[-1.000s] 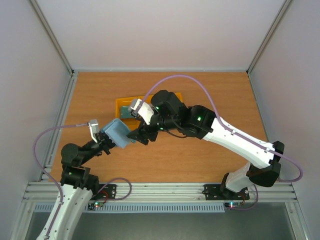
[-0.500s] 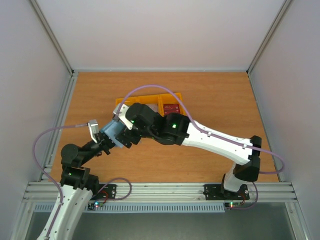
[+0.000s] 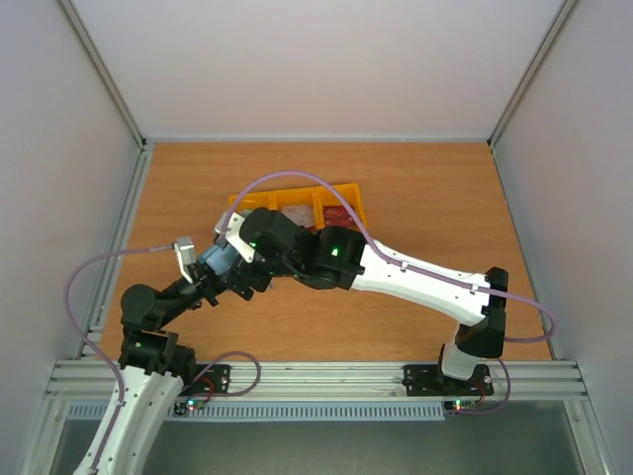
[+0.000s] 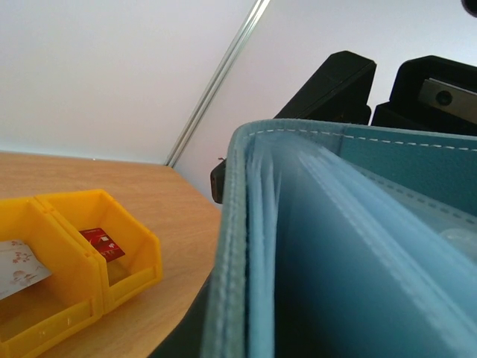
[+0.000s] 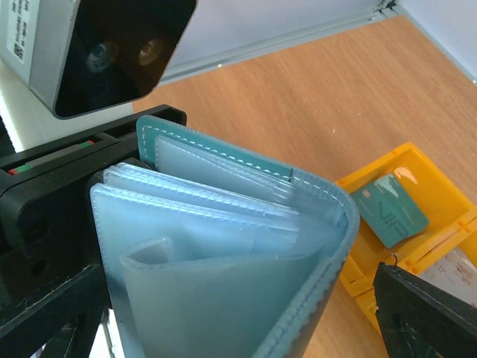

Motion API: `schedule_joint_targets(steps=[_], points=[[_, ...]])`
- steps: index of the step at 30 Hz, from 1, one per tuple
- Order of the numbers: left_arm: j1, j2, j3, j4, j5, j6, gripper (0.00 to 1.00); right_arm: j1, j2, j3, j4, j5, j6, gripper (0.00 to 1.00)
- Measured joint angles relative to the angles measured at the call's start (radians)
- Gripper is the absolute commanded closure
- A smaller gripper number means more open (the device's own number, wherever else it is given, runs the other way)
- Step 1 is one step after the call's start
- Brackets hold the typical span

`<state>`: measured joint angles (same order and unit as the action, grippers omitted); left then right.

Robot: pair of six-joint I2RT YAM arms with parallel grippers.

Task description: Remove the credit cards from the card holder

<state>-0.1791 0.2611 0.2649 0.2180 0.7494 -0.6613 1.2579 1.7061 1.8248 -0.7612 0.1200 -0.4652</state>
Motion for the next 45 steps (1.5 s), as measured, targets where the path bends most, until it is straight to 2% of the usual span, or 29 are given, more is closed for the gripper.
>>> schedule_joint_targets(steps=[10, 20, 22, 25, 28, 29, 31, 32, 35, 39, 42, 45], points=[[0.000, 0.000, 0.000, -0.005, -0.006, 0.001, 1.00, 0.001, 0.000, -0.043, 0.048, 0.061, -0.006, 0.16], [0.000, 0.000, -0.003, -0.006, -0.014, 0.001, 1.00, 0.000, -0.044, -0.094, 0.073, 0.114, -0.019, 0.51], [0.000, 0.000, -0.003, -0.005, -0.012, 0.001, 1.00, -0.023, -0.064, -0.112, 0.074, 0.069, -0.024, 0.56], [0.000, 0.000, -0.003, -0.003, -0.008, 0.001, 1.00, -0.066, -0.077, -0.120, 0.072, -0.026, -0.025, 0.71], [0.000, 0.000, -0.003, -0.002, -0.006, 0.001, 1.00, -0.103, -0.080, -0.122, 0.074, -0.125, -0.013, 0.95], [0.000, 0.000, -0.004, -0.003, -0.006, 0.000, 1.00, -0.109, -0.080, -0.122, 0.073, -0.143, -0.011, 0.98], [0.002, 0.000, -0.006, -0.003, -0.005, -0.003, 1.00, -0.128, -0.082, -0.122, 0.074, -0.187, 0.007, 0.99], [0.002, 0.000, -0.006, -0.001, -0.004, -0.004, 0.97, -0.134, -0.082, -0.122, 0.073, -0.202, 0.011, 0.99], [0.002, 0.000, -0.008, 0.010, 0.008, -0.016, 0.68, -0.159, -0.089, -0.130, 0.076, -0.264, 0.022, 0.99], [0.006, 0.000, -0.021, 0.017, 0.018, -0.042, 0.43, -0.241, -0.158, -0.181, 0.074, -0.373, 0.061, 0.99], [0.005, 0.000, -0.023, 0.039, 0.049, -0.056, 0.29, -0.303, -0.207, -0.192, 0.074, -0.420, 0.088, 0.99], [0.000, 0.000, -0.022, 0.083, 0.081, -0.069, 0.20, -0.326, -0.219, -0.192, 0.074, -0.430, 0.101, 0.99]])
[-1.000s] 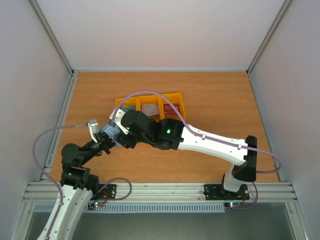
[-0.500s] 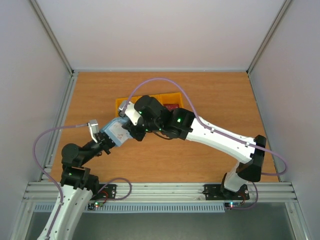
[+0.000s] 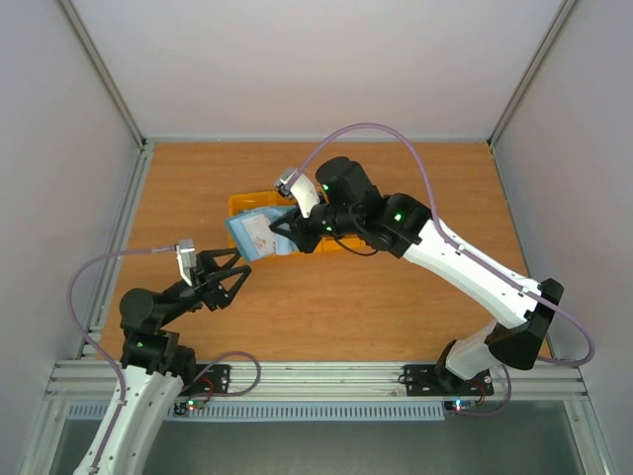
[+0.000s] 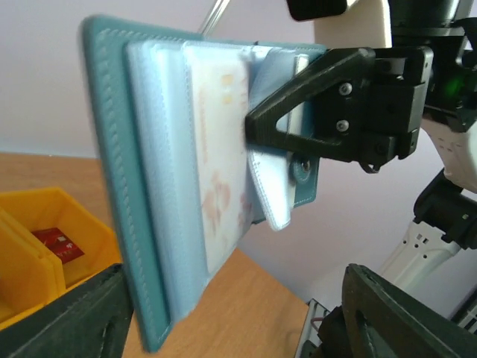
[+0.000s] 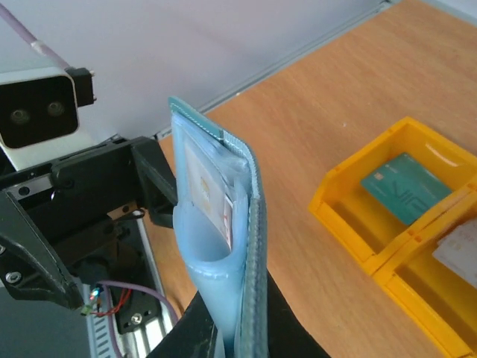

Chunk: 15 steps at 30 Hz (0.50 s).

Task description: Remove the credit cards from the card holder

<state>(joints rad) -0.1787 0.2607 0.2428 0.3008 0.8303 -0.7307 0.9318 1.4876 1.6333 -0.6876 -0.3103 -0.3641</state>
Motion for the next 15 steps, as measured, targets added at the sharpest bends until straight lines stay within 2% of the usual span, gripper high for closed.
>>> schedule_joint_targets(steps=[7, 10, 11, 15], points=[[-0.017, 0.035, 0.000, 0.034, -0.024, -0.071, 0.13, 0.005, 0.046, 0.000, 0.018, -0.128, 0.019, 0.99], [-0.019, 0.039, 0.000, 0.009, -0.058, -0.072, 0.16, 0.005, 0.056, 0.000, 0.025, -0.204, 0.016, 0.99], [-0.019, 0.040, 0.000, 0.002, -0.066, -0.071, 0.21, 0.005, 0.056, 0.000, 0.027, -0.234, 0.013, 0.99], [-0.019, 0.041, 0.000, 0.000, -0.072, -0.071, 0.66, 0.004, 0.057, 0.000, 0.034, -0.318, -0.011, 0.99]])
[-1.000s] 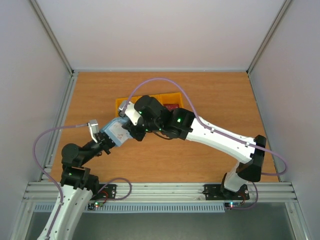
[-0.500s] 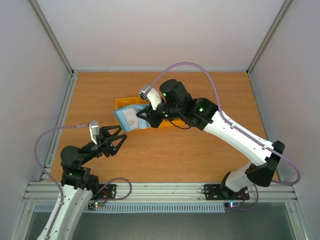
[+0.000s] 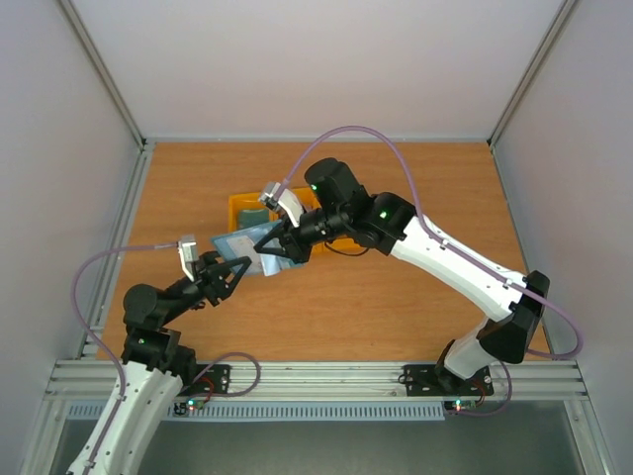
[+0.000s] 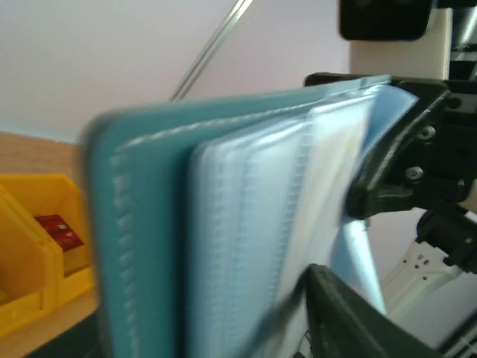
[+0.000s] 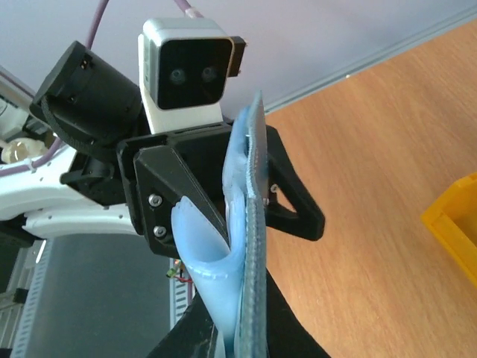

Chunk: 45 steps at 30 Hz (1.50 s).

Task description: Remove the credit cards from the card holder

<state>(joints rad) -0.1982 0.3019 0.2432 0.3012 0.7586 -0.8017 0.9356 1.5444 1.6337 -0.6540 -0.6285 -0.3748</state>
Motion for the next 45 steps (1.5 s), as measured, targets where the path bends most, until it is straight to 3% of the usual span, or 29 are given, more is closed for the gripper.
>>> schedule_joint_targets(steps=[3, 6, 8, 11, 15, 18, 21, 24, 27, 31, 37, 45], points=[[-0.007, -0.003, 0.002, 0.032, 0.040, -0.010, 0.98, -0.005, 0.005, 0.000, -0.005, -0.011, -0.022, 0.96], [-0.011, -0.020, 0.002, 0.084, 0.095, -0.016, 1.00, -0.023, 0.014, 0.000, 0.005, -0.049, -0.034, 0.87], [-0.011, -0.023, 0.002, 0.089, 0.105, -0.023, 1.00, -0.034, 0.019, -0.002, 0.016, -0.085, -0.035, 0.67], [-0.010, -0.024, 0.002, 0.061, 0.090, -0.014, 1.00, -0.077, 0.005, -0.053, 0.076, -0.105, -0.008, 0.58], [-0.010, -0.024, 0.005, -0.076, -0.017, 0.056, 1.00, -0.272, -0.100, -0.232, 0.152, -0.013, 0.115, 0.61], [-0.010, -0.019, 0.037, -0.251, -0.172, 0.153, 1.00, -0.421, -0.158, -0.253, 0.092, 0.172, 0.162, 0.62], [-0.010, -0.007, 0.079, -0.383, -0.322, 0.244, 1.00, -0.359, -0.216, -0.241, 0.061, 0.314, 0.147, 0.62], [-0.009, 0.002, 0.087, -0.435, -0.385, 0.299, 1.00, -0.143, -0.234, -0.206, 0.082, 0.287, 0.081, 0.64], [-0.009, 0.013, 0.083, -0.425, -0.355, 0.307, 1.00, 0.014, -0.158, -0.128, 0.127, 0.109, 0.033, 0.68], [-0.009, 0.013, 0.062, -0.346, -0.273, 0.279, 1.00, 0.057, -0.013, -0.027, 0.153, -0.021, 0.010, 0.72], [-0.009, 0.012, 0.032, -0.172, -0.090, 0.183, 1.00, -0.032, 0.037, -0.053, 0.122, -0.029, 0.030, 0.75], [-0.004, 0.012, 0.018, -0.051, 0.051, 0.115, 1.00, -0.064, 0.036, -0.048, 0.000, 0.129, 0.016, 0.78]])
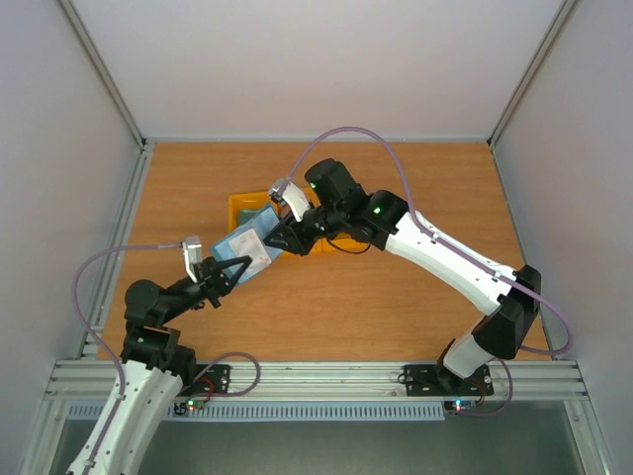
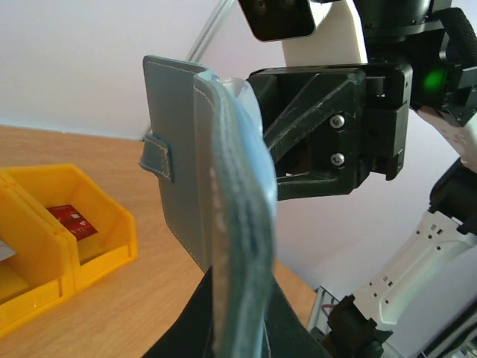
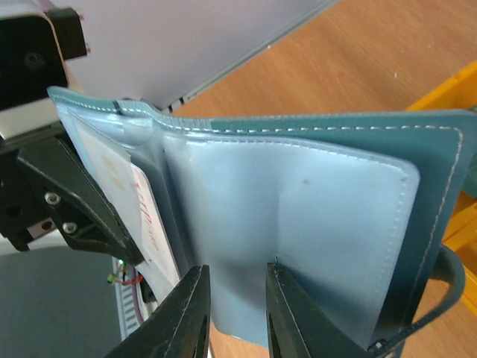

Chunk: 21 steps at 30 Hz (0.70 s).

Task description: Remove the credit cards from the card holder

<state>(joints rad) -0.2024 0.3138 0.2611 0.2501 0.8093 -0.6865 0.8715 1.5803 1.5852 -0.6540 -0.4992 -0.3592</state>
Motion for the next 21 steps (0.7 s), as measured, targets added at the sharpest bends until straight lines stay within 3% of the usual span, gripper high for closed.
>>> schedule_joint_targets(steps=[4, 13, 18, 21], points=[[0.000, 0.000, -0.002, 0.019, 0.037, -0.015, 1.00, 0.003, 0.000, 0.011, -0.040, -0.023, -0.034, 0.80], [0.000, -0.005, -0.002, 0.076, 0.085, -0.021, 1.00, -0.007, -0.005, -0.021, 0.011, -0.342, -0.091, 0.85], [0.000, -0.006, -0.002, 0.094, 0.089, -0.022, 1.00, -0.014, -0.005, -0.032, 0.049, -0.365, -0.074, 0.98], [0.002, -0.008, -0.002, 0.102, 0.087, -0.024, 1.00, -0.014, -0.005, -0.032, 0.063, -0.370, -0.066, 0.99]])
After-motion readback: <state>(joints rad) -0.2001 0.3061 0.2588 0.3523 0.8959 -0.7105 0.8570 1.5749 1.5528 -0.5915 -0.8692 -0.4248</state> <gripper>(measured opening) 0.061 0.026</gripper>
